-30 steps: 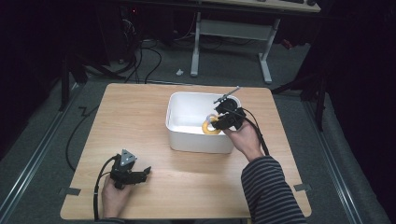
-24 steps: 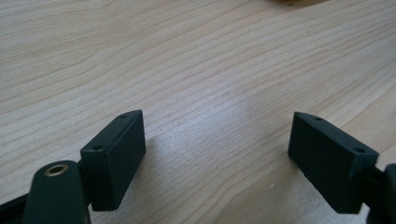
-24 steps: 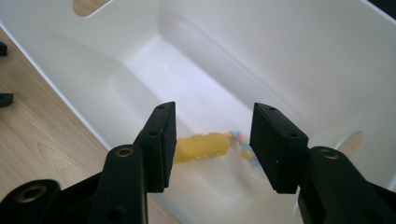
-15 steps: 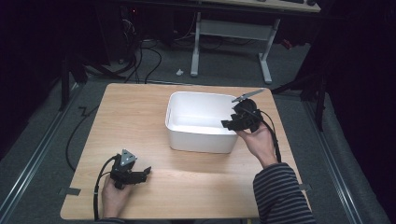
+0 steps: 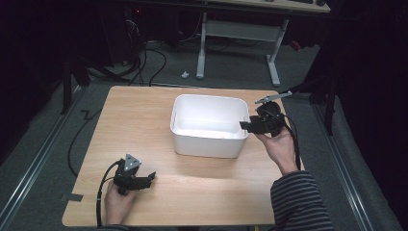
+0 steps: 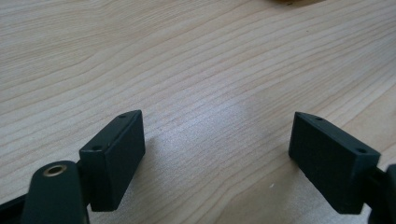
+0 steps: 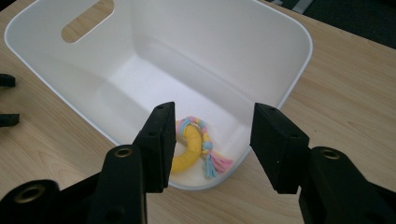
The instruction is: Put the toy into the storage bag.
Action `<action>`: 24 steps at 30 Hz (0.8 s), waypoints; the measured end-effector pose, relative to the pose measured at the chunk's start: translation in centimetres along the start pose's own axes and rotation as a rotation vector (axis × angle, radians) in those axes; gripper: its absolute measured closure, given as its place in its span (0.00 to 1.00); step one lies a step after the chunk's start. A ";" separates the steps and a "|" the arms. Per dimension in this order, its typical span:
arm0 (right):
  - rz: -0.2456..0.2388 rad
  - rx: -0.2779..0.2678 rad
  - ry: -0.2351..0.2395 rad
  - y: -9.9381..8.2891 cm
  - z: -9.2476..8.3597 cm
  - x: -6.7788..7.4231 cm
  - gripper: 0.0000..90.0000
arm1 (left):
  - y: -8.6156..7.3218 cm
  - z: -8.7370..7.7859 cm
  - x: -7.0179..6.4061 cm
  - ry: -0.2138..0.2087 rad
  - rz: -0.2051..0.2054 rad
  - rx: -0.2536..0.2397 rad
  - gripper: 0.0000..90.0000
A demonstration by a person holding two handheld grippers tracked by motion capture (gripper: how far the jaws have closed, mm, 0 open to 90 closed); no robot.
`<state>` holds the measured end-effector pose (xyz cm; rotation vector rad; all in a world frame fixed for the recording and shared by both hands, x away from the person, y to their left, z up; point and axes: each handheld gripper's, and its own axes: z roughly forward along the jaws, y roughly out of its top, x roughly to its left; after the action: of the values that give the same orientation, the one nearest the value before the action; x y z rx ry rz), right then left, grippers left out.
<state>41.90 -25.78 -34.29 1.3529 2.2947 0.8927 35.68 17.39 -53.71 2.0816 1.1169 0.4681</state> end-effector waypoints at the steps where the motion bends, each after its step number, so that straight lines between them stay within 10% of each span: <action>1: 0.002 0.000 -0.004 -0.1 -0.1 -0.1 0.56 | 0.0 0.0 0.0 0.000 0.000 0.000 0.21; 24: 0.076 -0.061 -0.048 -3.0 -3.4 -3.4 0.56 | 0.0 0.0 -0.1 0.000 0.001 0.000 0.20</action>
<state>39.62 -30.97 -33.86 1.4280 2.1758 0.9352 35.61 17.35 -53.71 2.0819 1.1158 0.4683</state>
